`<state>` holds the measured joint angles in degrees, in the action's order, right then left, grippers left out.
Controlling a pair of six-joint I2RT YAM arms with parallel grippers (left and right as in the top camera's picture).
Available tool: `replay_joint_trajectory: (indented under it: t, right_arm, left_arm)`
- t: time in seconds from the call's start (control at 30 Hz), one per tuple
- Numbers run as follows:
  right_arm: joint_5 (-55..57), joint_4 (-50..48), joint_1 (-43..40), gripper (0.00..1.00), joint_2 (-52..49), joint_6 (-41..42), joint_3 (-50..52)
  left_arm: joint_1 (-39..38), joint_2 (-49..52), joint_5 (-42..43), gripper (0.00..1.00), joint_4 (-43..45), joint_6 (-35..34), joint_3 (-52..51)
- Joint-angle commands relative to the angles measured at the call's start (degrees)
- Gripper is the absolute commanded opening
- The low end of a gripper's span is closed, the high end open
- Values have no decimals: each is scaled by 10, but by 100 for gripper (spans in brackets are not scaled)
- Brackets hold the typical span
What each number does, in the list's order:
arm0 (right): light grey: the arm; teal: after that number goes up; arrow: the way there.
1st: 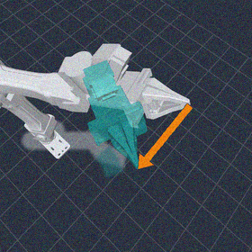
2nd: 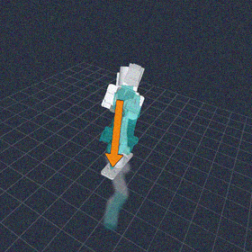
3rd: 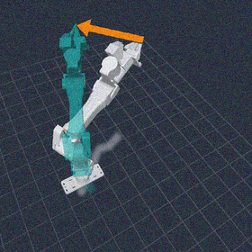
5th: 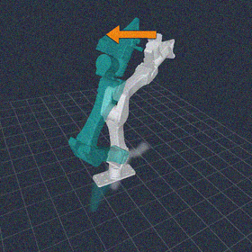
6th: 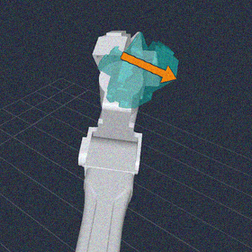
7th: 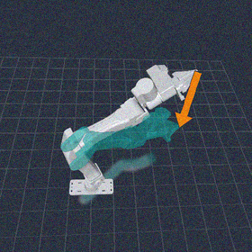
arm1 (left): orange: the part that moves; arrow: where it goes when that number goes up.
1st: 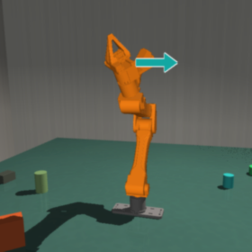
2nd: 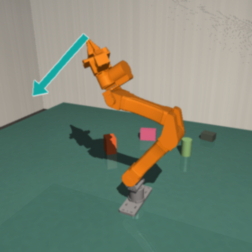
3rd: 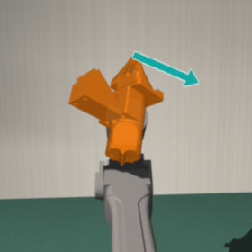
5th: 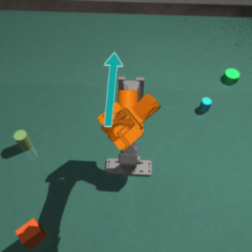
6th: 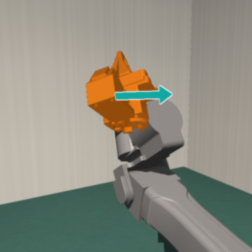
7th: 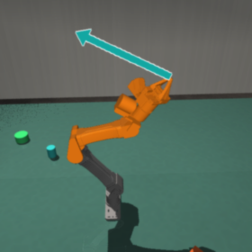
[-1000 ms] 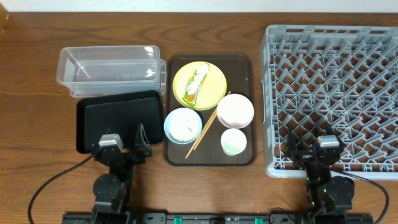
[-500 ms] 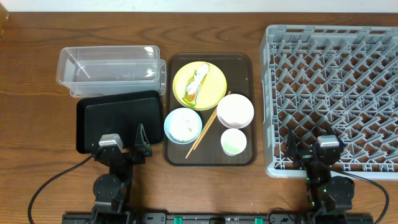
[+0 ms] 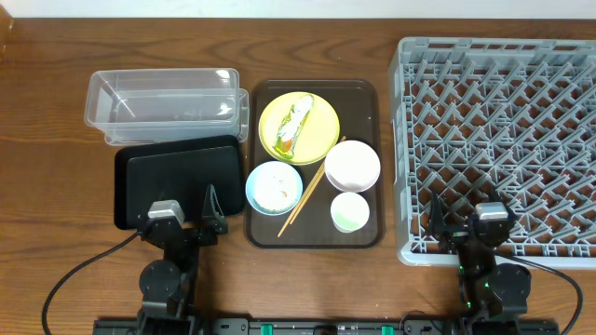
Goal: Sort waste into correct bins and load items into the dishwasher rack
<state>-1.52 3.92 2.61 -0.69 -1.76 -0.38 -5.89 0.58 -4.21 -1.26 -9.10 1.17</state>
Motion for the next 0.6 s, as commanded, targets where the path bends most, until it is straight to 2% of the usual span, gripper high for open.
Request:
replay_joint_trajectory:
  t: [0.0,0.37,0.57]
  right_arm:
    - [-3,2,8,99,3,-5,1]
    - [6,2,8,99,3,20,-4]
    - [17,54,8,99,-8,21,-45]
  left_arm:
    - [1,-3,-3,95,-25,5,-9]
    - [1,3,12,95,-31,3,3]
    - [1,78,25,95,-77,-4,65]
